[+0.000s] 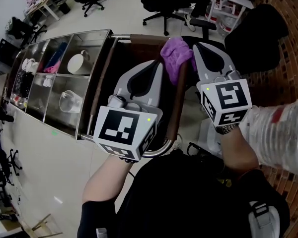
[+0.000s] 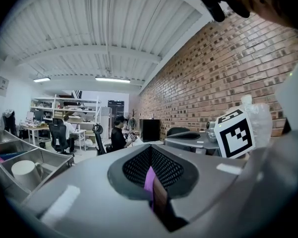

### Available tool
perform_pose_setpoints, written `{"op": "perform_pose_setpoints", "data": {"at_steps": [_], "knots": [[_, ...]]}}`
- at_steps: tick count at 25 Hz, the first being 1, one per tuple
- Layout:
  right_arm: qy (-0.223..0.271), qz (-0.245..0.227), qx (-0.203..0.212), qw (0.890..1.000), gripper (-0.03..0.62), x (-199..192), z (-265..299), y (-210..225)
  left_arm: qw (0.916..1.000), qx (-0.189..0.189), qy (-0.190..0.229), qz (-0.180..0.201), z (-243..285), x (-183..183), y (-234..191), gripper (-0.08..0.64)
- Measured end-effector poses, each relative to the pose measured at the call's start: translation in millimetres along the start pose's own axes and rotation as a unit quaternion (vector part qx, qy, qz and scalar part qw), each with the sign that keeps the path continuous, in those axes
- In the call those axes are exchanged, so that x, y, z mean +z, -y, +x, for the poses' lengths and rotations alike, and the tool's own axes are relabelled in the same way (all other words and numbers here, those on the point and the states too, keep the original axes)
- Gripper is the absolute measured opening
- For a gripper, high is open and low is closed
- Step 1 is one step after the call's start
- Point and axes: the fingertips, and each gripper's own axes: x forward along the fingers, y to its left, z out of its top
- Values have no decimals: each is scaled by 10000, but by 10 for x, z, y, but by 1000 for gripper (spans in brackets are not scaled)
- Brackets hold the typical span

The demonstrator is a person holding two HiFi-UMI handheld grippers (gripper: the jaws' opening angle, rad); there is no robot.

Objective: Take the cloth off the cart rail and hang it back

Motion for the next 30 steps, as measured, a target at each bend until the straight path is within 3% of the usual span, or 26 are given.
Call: {"op": "perform_pose_setpoints", "data": {"at_steps": [19,30], "knots": [[526,-711,-512,9948,0,581,-1576,-1996,9950,-891,452,42,-1924,80,605,-3],[571,-917,-688,9918,0,773,-2128,-2425,9919,-1137,558,-22,-2378,166,929,-3]]}}
